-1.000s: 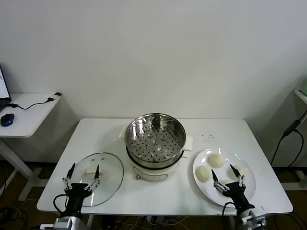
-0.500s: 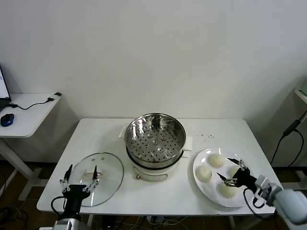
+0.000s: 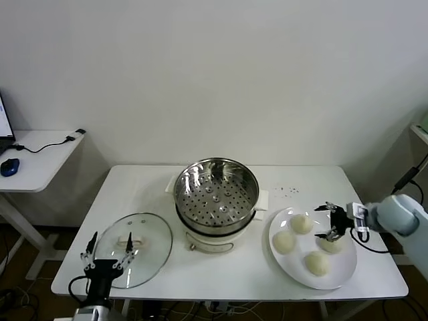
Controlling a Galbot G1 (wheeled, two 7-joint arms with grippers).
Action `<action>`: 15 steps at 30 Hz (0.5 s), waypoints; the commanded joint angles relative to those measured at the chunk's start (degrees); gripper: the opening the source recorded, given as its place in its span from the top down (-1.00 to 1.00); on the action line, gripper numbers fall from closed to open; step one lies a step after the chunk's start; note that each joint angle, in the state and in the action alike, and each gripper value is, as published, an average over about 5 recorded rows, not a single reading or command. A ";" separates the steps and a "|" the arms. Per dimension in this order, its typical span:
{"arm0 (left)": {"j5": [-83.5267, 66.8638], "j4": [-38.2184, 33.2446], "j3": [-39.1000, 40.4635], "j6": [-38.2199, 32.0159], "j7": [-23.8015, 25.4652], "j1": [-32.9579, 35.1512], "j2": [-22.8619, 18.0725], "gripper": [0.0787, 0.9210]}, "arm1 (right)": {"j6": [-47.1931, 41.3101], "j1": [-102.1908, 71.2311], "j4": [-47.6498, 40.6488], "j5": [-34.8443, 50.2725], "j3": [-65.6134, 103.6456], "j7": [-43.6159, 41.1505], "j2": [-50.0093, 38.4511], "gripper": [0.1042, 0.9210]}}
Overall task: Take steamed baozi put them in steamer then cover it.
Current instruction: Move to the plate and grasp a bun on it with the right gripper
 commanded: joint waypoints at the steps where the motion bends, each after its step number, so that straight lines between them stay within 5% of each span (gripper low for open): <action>1: 0.05 0.07 -0.05 0.14 -0.29 0.05 -0.03 -0.77 | 0.73 21.59 -8.84 -0.89 -23.87 -5.94 1.47 -0.76; 15: -0.06 0.79 -0.82 0.93 -0.92 -0.02 0.29 -0.77 | -0.43 22.36 -17.15 -0.62 -28.86 -5.76 11.14 -0.76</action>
